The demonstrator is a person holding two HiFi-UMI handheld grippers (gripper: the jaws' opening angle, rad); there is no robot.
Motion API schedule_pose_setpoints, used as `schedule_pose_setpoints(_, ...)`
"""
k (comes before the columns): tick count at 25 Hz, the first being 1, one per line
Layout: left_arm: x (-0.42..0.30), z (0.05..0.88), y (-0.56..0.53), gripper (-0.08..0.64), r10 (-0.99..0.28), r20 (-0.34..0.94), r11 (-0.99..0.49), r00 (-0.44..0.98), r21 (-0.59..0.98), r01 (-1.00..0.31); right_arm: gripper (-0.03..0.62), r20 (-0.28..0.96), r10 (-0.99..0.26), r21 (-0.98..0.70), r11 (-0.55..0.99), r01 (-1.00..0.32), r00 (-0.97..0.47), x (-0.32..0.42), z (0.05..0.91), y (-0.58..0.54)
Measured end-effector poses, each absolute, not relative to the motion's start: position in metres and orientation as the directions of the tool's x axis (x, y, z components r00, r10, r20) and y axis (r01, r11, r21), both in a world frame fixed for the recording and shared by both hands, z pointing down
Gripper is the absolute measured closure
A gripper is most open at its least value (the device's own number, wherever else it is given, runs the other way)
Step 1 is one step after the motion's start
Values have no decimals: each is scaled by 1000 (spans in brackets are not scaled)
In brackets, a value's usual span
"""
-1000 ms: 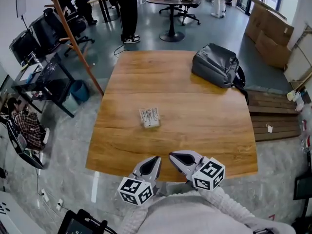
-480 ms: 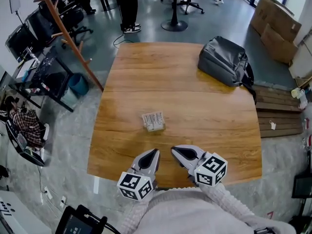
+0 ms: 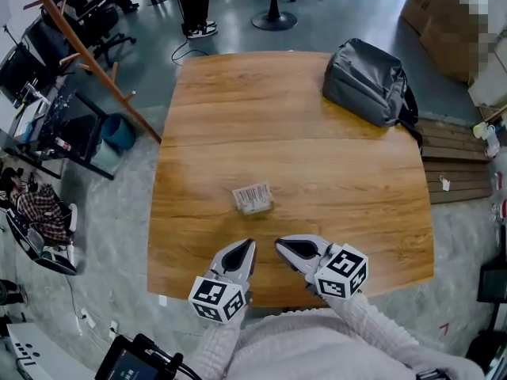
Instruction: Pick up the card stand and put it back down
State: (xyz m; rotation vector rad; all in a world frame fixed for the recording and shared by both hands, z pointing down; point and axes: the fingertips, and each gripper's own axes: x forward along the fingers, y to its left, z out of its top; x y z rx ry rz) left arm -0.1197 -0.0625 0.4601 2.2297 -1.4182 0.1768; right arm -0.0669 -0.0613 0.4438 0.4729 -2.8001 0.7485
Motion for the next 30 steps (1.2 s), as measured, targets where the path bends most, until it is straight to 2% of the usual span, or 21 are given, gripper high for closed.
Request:
schedule_pose_setpoints(15, -148, 507, -115, 545, -728, 465, -434, 503, 255, -864, 597, 291, -260, -566, 729, -385, -921, -78, 482, -76)
schedule_pose_setpoints(22, -160, 533, -133, 453, -690, 543, -457, 478, 185, -870, 597, 294, -262, -601, 697, -391, -919, -84, 495, -84)
schedule_pose_setpoints(26, -163, 543, -140, 374, -665, 577, -481, 474, 155, -863, 597, 303, -276, -609, 680, -408, -912, -82, 502, -89)
schedule_pose_setpoints(30, -163, 547, -149, 336, -643, 596, -534, 480, 101, -840, 597, 310, -283, -616, 667, -418, -908, -83, 506, -93)
